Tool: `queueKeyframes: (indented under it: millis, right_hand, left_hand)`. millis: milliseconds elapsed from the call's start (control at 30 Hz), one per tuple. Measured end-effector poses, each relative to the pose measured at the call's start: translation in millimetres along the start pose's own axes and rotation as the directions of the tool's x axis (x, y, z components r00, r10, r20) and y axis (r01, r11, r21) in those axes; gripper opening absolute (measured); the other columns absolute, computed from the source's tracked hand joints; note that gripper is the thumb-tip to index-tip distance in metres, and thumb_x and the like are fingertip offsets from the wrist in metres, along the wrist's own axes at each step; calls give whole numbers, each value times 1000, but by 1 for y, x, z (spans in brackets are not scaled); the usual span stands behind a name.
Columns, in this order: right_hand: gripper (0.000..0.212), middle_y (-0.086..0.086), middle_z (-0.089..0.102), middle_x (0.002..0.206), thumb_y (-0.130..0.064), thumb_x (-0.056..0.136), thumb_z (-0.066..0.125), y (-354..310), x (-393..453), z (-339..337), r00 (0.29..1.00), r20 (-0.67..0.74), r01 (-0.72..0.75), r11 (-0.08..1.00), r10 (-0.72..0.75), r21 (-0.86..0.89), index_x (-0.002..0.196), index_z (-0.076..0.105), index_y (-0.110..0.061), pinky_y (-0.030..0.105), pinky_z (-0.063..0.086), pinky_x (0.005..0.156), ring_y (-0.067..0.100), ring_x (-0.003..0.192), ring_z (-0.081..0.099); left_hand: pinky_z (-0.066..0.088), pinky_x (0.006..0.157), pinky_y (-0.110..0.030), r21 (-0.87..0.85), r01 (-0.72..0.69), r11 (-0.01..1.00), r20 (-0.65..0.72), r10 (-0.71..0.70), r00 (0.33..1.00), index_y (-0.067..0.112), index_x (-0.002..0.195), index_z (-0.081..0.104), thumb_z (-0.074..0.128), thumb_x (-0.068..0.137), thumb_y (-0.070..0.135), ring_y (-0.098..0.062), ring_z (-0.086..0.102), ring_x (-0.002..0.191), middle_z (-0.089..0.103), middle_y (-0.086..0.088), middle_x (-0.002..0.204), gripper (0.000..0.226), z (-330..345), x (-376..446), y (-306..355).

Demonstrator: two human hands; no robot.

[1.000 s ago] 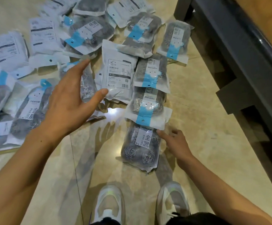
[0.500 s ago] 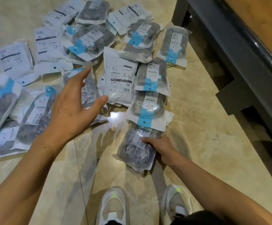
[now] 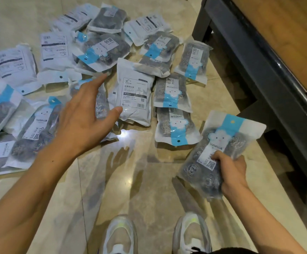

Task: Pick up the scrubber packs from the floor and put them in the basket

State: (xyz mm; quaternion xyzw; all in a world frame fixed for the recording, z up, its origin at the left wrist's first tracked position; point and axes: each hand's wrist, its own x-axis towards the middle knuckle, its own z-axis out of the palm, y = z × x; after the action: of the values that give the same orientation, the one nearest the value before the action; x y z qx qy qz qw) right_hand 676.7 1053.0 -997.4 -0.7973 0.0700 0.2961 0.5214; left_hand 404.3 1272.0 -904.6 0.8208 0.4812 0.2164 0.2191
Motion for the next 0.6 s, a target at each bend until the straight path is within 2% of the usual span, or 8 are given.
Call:
queueKeyframes:
  millis: [100, 200, 267, 400, 500, 600]
  right_hand:
    - [66, 2, 78, 103, -24, 49, 75, -38, -11, -12, 982, 6, 190, 982, -190, -11, 114, 64, -21, 53, 62, 87, 28, 93, 75]
    - [58, 1, 78, 108, -1, 68, 73, -77, -29, -11, 947, 123, 291, 955, -296, 56, 123, 64, -16, 42, 61, 81, 22, 96, 76]
    - [55, 4, 79, 110, 8, 75, 69, -94, -36, -8, 930, 205, 290, 952, -305, 99, 127, 63, -11, 38, 61, 77, 21, 96, 77]
    - [51, 6, 79, 110, 9, 79, 68, -112, -47, -1, 911, 284, 262, 951, -300, 165, 127, 63, -8, 40, 62, 78, 25, 97, 78]
    - [51, 6, 79, 110, 10, 80, 67, -119, -51, 0, 903, 308, 246, 947, -301, 205, 128, 64, -8, 35, 63, 73, 25, 96, 78]
    - [51, 5, 80, 109, 10, 82, 69, -123, -50, -2, 893, 336, 235, 947, -299, 218, 128, 62, -10, 34, 63, 73, 24, 96, 78]
  left_hand:
    - [44, 102, -53, 49, -57, 997, 24, 56, 998, 24, 156, 34, 57, 86, 54, -30, 48, 135, 49, -7, 152, 80, 8, 2, 4]
    - [46, 101, -54, 96, -172, 980, 64, 167, 984, 17, 153, 39, 55, 89, 55, -36, 52, 131, 53, -12, 148, 77, 23, 3, 4]
    - [45, 102, -53, 147, -207, 967, 109, 192, 975, 15, 153, 42, 53, 90, 56, -37, 53, 131, 54, -13, 148, 75, 38, 4, 3]
    - [42, 106, -50, 273, -225, 935, 302, 139, 943, 19, 155, 39, 44, 92, 61, -35, 50, 135, 50, -12, 152, 76, 80, 8, 6]
    - [48, 100, -47, 268, -228, 936, 446, 89, 891, 19, 155, 37, 48, 97, 59, -33, 54, 128, 51, -12, 148, 71, 121, 12, 7]
    - [47, 102, -45, 199, -121, 972, 535, -5, 845, 14, 153, 36, 51, 99, 57, -30, 52, 130, 51, -13, 146, 70, 162, 19, 16]
